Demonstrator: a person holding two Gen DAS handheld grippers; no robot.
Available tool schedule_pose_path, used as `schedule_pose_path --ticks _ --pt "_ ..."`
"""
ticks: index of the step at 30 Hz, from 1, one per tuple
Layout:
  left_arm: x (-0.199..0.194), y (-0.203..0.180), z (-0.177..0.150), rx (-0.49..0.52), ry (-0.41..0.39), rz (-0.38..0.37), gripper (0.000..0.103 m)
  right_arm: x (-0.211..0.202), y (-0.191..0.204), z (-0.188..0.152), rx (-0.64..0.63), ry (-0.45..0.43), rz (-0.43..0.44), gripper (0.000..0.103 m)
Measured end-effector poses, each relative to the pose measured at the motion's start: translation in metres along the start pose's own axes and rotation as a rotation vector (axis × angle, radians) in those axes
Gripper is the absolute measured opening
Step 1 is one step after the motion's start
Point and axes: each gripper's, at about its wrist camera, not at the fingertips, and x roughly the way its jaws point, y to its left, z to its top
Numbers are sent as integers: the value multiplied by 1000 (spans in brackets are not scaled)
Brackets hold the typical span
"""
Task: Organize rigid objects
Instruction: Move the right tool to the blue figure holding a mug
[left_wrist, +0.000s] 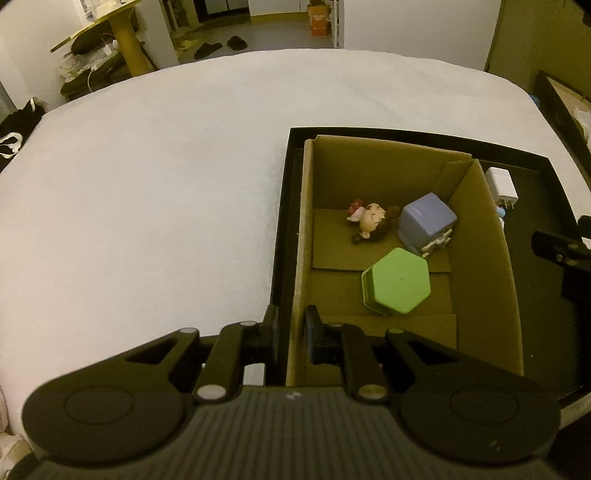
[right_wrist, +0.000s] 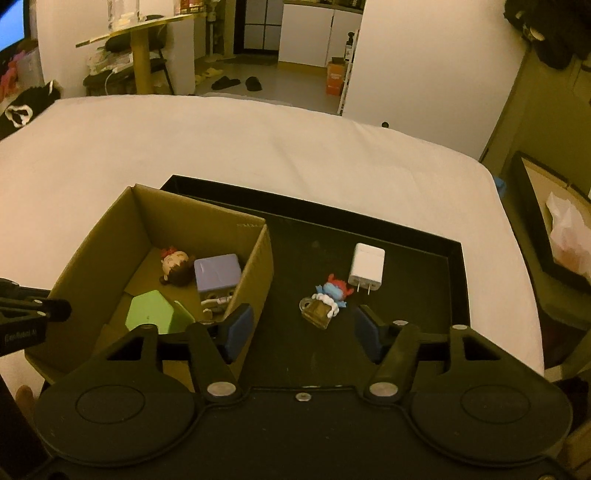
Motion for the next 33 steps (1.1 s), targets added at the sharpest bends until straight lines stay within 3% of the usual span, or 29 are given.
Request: schedule_pose_path --ticks 8,11,16,19,33 --pt "1 -6 0 23 6 43 18 0 -19 -8 62 -15 19 69" --pt "2 -9 0 26 14 69 26 2 -25 -12 78 -22 24 71" --pt "1 -15 1 51 1 105 49 9 -33 -16 101 -22 33 74" --pt "1 -21 2 68 -6 133 55 12 -38 -17 115 -34 35 81" --pt "12 -39 6 137 -19 242 61 45 -56 -21 168 -25 92 82"
